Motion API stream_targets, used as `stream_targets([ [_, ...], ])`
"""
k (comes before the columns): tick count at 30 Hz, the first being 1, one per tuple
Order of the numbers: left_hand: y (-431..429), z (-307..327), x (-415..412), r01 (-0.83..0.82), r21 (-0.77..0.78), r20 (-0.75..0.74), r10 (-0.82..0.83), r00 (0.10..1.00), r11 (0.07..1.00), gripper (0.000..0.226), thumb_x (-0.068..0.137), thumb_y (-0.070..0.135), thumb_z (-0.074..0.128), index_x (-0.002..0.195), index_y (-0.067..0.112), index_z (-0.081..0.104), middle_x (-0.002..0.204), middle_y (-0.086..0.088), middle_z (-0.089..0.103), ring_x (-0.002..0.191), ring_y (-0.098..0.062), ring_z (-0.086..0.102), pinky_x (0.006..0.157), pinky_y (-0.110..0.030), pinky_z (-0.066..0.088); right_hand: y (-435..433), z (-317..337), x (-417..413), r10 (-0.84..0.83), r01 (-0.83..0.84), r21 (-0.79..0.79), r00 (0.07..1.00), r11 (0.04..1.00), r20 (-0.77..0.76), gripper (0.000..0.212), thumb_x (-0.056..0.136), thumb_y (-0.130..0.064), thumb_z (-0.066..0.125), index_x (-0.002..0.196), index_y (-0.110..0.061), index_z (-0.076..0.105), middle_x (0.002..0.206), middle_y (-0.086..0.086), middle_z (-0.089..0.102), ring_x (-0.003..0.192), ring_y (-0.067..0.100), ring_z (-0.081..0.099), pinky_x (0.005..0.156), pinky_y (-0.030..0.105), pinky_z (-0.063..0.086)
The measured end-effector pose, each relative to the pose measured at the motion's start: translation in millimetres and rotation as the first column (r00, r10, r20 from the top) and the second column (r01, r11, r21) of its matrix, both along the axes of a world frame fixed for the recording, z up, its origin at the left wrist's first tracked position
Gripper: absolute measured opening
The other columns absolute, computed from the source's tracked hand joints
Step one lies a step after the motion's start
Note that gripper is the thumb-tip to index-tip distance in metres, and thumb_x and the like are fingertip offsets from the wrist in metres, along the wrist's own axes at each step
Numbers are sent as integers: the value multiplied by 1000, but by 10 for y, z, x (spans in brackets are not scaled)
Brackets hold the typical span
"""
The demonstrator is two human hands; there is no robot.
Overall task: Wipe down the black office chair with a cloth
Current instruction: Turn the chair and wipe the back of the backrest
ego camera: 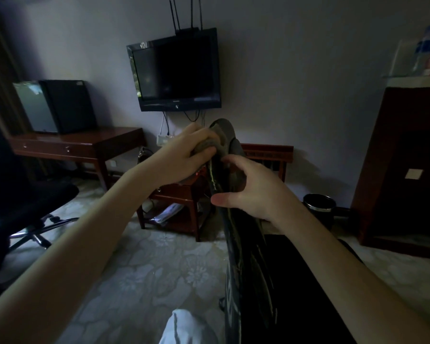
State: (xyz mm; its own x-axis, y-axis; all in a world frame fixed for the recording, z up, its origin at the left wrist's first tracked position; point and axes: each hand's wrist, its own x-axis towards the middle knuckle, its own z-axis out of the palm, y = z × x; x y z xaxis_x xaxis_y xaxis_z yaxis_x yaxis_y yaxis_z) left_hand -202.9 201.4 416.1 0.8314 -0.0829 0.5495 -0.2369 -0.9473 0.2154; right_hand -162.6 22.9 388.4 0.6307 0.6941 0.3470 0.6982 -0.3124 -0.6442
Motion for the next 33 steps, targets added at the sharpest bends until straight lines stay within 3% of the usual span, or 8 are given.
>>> stream_targets([
  [8,-103,62,-263,-23,132,-104,37,994,991,26,94,25,49,120,25,53,111,6,40,88,-10,48,75,-16,40,86,-154,-3,-46,49,139,999,989,-23,60,69,-45,77,125,-37,56,115,-11,64,109,13,58,94,37,47],
  [13,-195,184,-248,-56,234,-15,61,998,971,34,93,34,49,126,28,51,115,7,39,96,-8,44,80,-18,38,71,-157,37,88,-61,299,993,952,-79,30,87,-34,64,115,-35,56,104,-21,63,99,-2,58,87,23,46],
  [17,-433,365,35,71,73,-80,-65,995,995,25,99,28,38,121,24,50,99,15,45,90,9,46,77,-8,37,54,-77,40,363,-118,617,886,778,-288,49,86,-34,59,131,-22,46,117,-11,60,104,-4,59,88,16,49],
  [20,-543,397,238,146,-330,-325,-258,910,933,33,102,34,25,126,25,45,111,8,55,99,8,54,84,-13,46,102,-7,236,485,51,743,727,668,-486,81,69,-53,59,142,-25,35,130,2,55,116,15,56,100,37,46],
  [23,-465,405,424,157,-454,-347,-336,875,877,43,102,38,28,140,21,39,132,2,49,119,-10,50,103,-29,41,186,-7,543,524,193,805,671,561,-525,50,90,-40,53,136,-21,44,124,9,61,110,22,62,95,40,49],
  [27,-265,455,673,-20,-290,-248,-55,967,957,35,101,23,37,134,19,47,127,0,53,110,-10,52,91,-23,41,314,-23,930,357,331,741,715,584,-601,18,94,-23,56,111,-23,59,108,10,66,97,25,65,78,35,55],
  [30,13,387,896,-241,-119,-223,210,952,963,32,98,17,38,127,16,51,125,-7,56,108,-18,54,85,-26,40,349,-26,1137,168,446,662,740,603,-652,36,87,-21,65,120,-19,52,108,9,62,88,20,64,59,23,52],
  [33,164,284,1085,-361,-143,-349,295,890,921,29,97,13,40,123,10,52,128,-14,50,104,-21,53,83,-31,43,384,-126,1352,93,498,637,741,589,-665,37,84,-20,68,117,-14,53,114,14,62,97,26,63,74,34,55],
])
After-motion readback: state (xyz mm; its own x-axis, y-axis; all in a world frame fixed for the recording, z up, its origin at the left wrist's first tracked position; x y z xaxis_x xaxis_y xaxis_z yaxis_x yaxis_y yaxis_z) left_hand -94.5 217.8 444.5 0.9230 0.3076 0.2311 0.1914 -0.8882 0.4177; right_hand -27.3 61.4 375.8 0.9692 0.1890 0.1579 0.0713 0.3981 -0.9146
